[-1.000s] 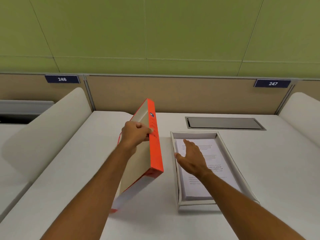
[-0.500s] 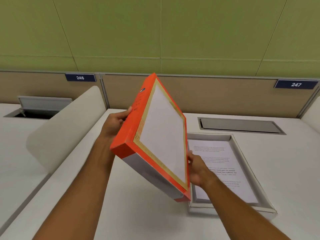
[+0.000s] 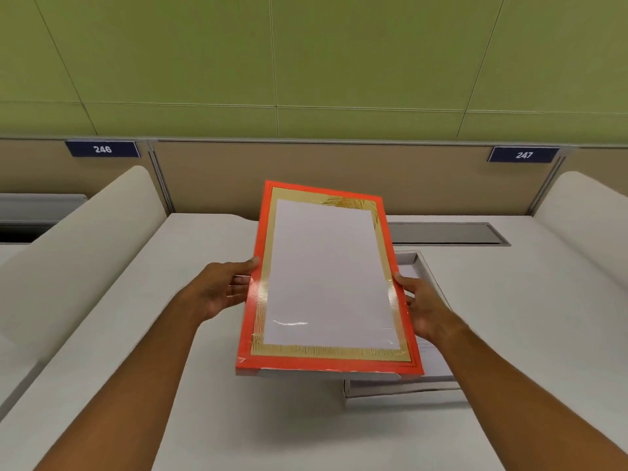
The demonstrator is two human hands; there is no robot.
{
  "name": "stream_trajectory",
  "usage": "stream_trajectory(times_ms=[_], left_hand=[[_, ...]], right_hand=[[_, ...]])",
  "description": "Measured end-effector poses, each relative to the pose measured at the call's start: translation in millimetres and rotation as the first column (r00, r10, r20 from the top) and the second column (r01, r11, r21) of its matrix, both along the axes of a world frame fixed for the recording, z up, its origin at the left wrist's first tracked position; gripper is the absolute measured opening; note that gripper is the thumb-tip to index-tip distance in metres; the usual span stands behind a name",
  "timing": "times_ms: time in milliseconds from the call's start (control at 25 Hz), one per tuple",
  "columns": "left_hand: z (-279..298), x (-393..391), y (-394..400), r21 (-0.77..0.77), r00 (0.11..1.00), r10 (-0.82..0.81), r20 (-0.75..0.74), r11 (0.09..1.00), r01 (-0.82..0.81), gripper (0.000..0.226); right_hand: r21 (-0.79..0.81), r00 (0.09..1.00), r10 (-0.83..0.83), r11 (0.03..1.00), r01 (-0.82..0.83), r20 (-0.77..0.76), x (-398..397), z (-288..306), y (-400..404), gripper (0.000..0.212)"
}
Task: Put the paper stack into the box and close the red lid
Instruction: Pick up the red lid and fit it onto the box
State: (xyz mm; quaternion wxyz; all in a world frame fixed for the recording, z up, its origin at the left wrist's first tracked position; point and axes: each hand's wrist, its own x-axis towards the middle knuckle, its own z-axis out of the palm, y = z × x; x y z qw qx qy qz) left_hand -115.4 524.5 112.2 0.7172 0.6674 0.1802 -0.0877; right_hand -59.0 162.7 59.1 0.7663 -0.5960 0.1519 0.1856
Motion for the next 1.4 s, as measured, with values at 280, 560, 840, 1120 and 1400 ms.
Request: stream_trajectory(times_ms=[280,560,840,1120,1400], left_hand=[[-41,26,-67,-0.047,0.991,-0.023,-0.13,0.999,0.017,0.04],[-61,43,-115,-0.03,0.977,0.035,-0.211,0.999,-0.043,0.037],[-79,45,-153,0.022,0.957,0.131,-0.258,0.991,-0.129,0.033],[-92,45,-168,0.09,0.94,0.186,-0.287,0.982,-0.167,0.032],[-90,58,-168,0.033,0.946,0.132,-0.295,0.991,-0.129,0.038]], right_hand=[[-0.098,0.999,-0.013,0.995,0.009,-0.04,18,-3,-75,0.045],[-0.088,0.988,0.097,0.99,-0.108,-0.12,51,-5,-139,0.042],[-0.166,0.972,0.173,0.966,-0.199,-0.161,69,-27,-177,0.047],[-0.178,0.976,0.178,0.964,-0.199,-0.128,73,-43,-181,0.034],[-0.157,0.975,0.16,0.97,-0.184,-0.154,71,-51,-198,0.037]])
